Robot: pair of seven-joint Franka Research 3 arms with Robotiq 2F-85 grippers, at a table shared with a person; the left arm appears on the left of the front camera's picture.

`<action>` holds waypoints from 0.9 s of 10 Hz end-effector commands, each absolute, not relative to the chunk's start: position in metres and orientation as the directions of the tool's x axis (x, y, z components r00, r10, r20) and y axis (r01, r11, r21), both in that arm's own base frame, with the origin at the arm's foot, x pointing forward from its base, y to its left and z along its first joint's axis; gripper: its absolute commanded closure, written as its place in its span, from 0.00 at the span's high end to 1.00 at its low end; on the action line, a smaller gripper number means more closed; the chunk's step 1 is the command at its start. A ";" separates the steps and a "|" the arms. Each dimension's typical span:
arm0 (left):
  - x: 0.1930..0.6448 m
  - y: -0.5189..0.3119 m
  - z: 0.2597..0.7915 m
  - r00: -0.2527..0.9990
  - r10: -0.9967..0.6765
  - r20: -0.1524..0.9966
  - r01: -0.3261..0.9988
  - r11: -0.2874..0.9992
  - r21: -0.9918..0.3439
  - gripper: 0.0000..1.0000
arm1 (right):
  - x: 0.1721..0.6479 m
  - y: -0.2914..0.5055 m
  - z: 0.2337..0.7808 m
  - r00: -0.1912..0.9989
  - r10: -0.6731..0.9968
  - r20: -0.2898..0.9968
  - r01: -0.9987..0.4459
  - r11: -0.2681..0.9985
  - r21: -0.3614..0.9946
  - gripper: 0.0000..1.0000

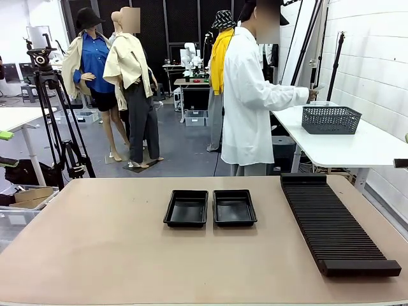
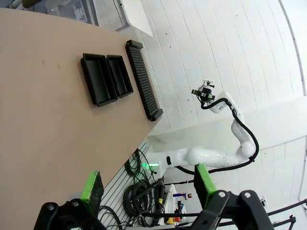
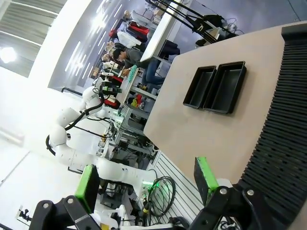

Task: Inspect and transfer BCBs to ESD trays.
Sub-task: Pick up the Blank PCB from the PCB Rack and place it in the left ESD tray.

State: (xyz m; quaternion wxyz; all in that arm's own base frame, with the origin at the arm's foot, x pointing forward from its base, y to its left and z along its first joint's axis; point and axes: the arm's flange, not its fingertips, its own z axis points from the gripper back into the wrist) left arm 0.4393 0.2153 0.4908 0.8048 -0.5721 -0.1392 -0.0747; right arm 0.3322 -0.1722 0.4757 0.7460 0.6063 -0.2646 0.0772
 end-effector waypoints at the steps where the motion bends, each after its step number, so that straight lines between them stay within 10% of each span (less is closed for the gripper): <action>1: 0.437 0.215 0.492 0.949 0.046 0.312 0.279 0.336 -0.899 1.00 | 0.331 -0.173 0.474 0.850 -0.201 0.487 -0.435 0.251 0.864 1.00; 9: 0.437 0.215 0.492 0.949 0.046 0.312 0.279 0.336 -0.899 1.00 | 0.331 -0.173 0.474 0.850 -0.201 0.487 -0.435 0.251 0.864 1.00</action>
